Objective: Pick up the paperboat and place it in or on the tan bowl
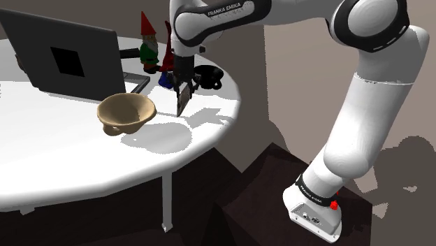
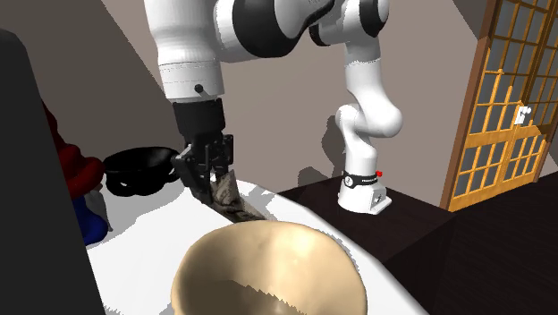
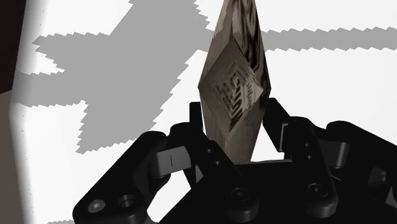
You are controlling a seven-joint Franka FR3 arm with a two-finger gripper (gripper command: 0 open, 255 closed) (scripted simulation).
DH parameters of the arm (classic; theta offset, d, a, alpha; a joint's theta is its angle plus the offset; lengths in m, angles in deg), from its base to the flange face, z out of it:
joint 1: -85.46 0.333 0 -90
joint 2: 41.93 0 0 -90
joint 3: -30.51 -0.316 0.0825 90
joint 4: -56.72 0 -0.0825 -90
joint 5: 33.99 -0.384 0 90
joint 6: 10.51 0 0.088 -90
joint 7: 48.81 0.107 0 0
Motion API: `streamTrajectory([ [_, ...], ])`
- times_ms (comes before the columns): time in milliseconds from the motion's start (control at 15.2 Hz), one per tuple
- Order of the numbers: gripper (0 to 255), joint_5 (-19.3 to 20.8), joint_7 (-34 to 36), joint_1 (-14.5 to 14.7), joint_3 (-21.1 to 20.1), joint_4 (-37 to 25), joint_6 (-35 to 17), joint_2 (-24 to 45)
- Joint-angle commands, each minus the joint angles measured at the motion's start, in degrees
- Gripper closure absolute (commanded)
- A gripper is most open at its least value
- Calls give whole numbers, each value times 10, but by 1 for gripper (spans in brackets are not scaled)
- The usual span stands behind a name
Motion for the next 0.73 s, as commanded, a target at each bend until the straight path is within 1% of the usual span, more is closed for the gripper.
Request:
streamTrajectory([
  [0, 255, -2, 0, 0, -1, -9, 13, -4],
  [660, 255, -8, -4, 0, -3, -66, 85, -20],
])
